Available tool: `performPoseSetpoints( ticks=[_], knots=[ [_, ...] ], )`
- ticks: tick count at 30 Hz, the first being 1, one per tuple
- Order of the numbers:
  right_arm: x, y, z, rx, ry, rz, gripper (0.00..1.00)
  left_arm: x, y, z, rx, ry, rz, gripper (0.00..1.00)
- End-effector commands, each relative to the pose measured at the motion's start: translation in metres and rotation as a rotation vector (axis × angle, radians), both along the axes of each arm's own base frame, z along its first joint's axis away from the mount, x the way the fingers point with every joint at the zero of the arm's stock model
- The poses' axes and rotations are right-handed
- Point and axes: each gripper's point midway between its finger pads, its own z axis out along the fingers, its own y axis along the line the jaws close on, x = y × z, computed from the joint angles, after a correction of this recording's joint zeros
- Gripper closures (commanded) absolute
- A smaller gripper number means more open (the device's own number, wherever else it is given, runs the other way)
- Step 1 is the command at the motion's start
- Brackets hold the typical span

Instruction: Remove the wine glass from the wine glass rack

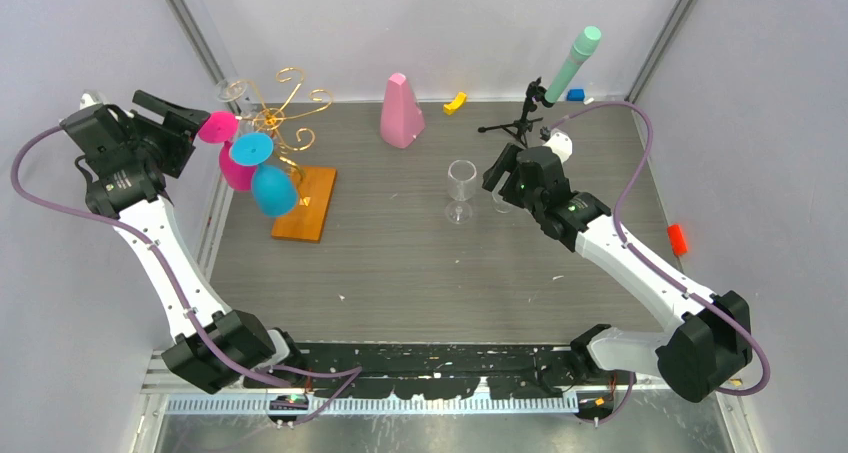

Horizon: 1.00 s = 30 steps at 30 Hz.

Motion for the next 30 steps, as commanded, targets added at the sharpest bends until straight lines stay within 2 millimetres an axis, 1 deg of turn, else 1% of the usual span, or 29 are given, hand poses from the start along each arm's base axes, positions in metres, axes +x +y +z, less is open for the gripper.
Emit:
performPoseSetpoints(
  ticks=[1,6,9,12,16,19,21,25,28,30],
  knots=[
    [0.012,0.005,0.018,0.060,-0.068,-0.006,0.19,0.014,-0.009,0.009,-0.065,-0.074,-0.080,0.25],
    [0.013,0.006,0.014,0.075,-0.067,-0.007,0.19,0.015,-0.006,0.002,-0.077,-0.056,-0.071,0.37],
    [0.012,0.004,0.014,0.072,-0.069,-0.014,0.19,0.016,-0.008,-0.002,-0.097,-0.050,-0.080,0.41],
    [0.011,0.001,0.015,0.072,-0.073,-0.021,0.19,0.018,-0.012,-0.010,-0.126,-0.035,-0.103,0.48],
    [0.010,0.000,0.016,0.076,-0.078,-0.021,0.19,0.017,-0.010,-0.015,-0.126,-0.027,-0.092,0.59],
    [0.010,0.000,0.016,0.077,-0.078,-0.024,0.20,0.015,-0.009,-0.014,-0.110,-0.021,-0.083,0.66],
    [0.010,-0.001,0.017,0.078,-0.080,-0.025,0.19,0.012,-0.007,-0.013,-0.090,-0.007,-0.072,0.74],
    [0.009,-0.003,0.018,0.082,-0.083,-0.035,0.20,0.007,-0.004,-0.009,-0.059,0.000,-0.044,0.81],
    [0.009,-0.003,0.017,0.085,-0.082,-0.038,0.20,0.006,-0.004,-0.006,-0.053,-0.001,-0.040,0.90],
    [0.009,-0.003,0.018,0.087,-0.082,-0.038,0.20,0.006,-0.004,-0.005,-0.052,-0.004,-0.039,0.93]
  ],
)
